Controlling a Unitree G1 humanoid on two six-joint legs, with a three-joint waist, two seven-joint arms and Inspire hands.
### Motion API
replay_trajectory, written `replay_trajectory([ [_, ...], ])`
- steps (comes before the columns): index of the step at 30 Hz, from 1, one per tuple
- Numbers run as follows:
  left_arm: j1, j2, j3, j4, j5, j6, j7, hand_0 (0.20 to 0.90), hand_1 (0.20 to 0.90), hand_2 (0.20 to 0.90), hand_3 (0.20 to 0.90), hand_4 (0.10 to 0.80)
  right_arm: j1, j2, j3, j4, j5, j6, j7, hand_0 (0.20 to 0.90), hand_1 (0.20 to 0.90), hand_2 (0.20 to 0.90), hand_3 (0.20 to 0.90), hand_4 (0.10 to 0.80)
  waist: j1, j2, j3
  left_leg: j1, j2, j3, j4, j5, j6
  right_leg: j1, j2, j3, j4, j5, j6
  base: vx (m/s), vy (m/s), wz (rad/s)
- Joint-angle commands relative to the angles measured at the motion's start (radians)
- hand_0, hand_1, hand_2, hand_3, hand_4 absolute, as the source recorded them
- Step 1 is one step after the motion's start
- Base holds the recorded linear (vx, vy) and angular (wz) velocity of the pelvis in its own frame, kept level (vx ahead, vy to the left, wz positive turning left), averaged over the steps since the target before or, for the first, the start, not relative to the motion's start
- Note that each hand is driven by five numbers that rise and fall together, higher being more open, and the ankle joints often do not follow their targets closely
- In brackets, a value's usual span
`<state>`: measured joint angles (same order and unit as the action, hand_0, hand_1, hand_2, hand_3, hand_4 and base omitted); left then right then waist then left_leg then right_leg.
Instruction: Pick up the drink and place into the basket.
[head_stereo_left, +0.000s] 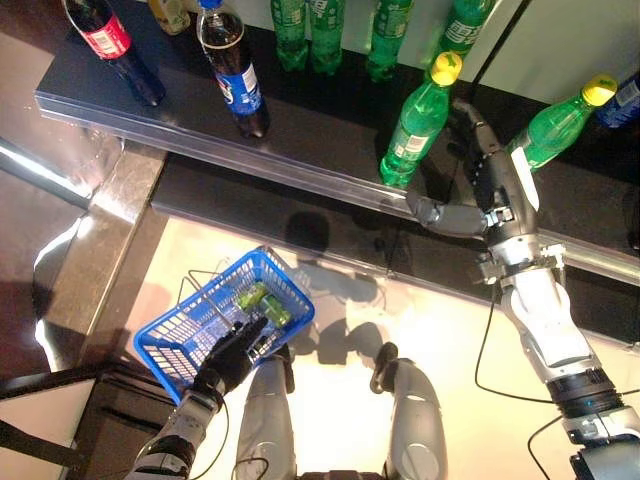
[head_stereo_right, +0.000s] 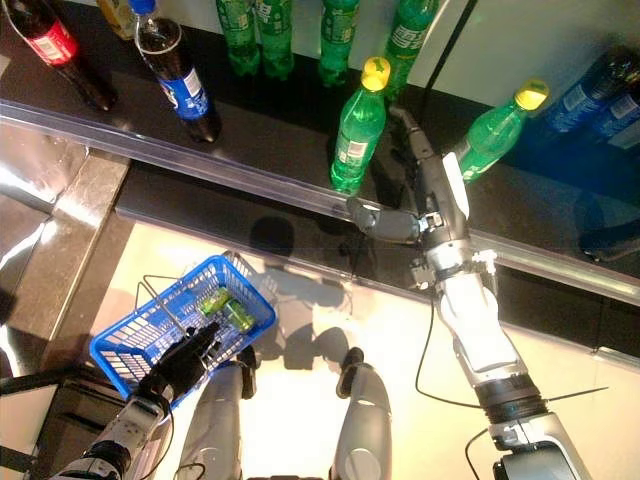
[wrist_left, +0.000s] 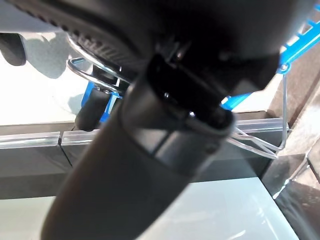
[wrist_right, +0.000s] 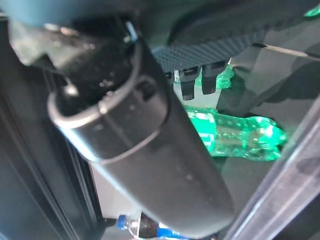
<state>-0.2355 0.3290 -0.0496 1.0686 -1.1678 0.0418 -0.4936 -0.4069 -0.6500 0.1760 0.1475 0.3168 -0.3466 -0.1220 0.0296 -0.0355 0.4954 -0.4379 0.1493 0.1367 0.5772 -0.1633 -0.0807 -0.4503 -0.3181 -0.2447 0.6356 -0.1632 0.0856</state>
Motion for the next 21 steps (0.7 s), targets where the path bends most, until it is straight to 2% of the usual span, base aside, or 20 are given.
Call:
replay_trajectory([
  [1, 0.081, -0.023, -0.081, -0.066, 0.049, 0.028, -0.068, 0.3, 0.3, 0.3, 0.2, 0.1, -0.106, -0.003, -0.073, -0.033, 0.061, -0.086, -0.032, 0.9, 0.9, 0.9, 0.9, 0.8, 0.034, 0.01, -0.072, 0.08, 0.016, -0.035, -0.095, 0.065, 0.024, -0.017, -0.05, 0.018, -0.02, 0.114, 0.061, 0.036, -0.004, 0.1],
  [10, 0.056, -0.02, -0.115, -0.06, 0.053, 0.044, -0.063, 0.3, 0.3, 0.3, 0.2, 0.1, -0.248, -0.013, -0.053, 0.111, 0.18, -0.034, -0.047, 0.9, 0.9, 0.9, 0.9, 0.8, 0.052, 0.028, -0.068, 0.091, -0.001, -0.043, -0.11, 0.069, 0.025, -0.014, -0.056, 0.01, -0.025, 0.119, 0.062, 0.015, 0.005, 0.06],
  [21, 0.041, -0.017, -0.143, -0.057, 0.059, 0.062, -0.059, 0.3, 0.3, 0.3, 0.2, 0.1, -0.339, -0.022, -0.046, 0.222, 0.261, 0.022, -0.023, 0.9, 0.9, 0.9, 0.9, 0.8, 0.065, 0.042, -0.062, 0.095, -0.013, -0.051, -0.111, 0.066, 0.029, -0.021, -0.064, 0.001, -0.014, 0.121, 0.058, 0.012, 0.002, 0.02],
])
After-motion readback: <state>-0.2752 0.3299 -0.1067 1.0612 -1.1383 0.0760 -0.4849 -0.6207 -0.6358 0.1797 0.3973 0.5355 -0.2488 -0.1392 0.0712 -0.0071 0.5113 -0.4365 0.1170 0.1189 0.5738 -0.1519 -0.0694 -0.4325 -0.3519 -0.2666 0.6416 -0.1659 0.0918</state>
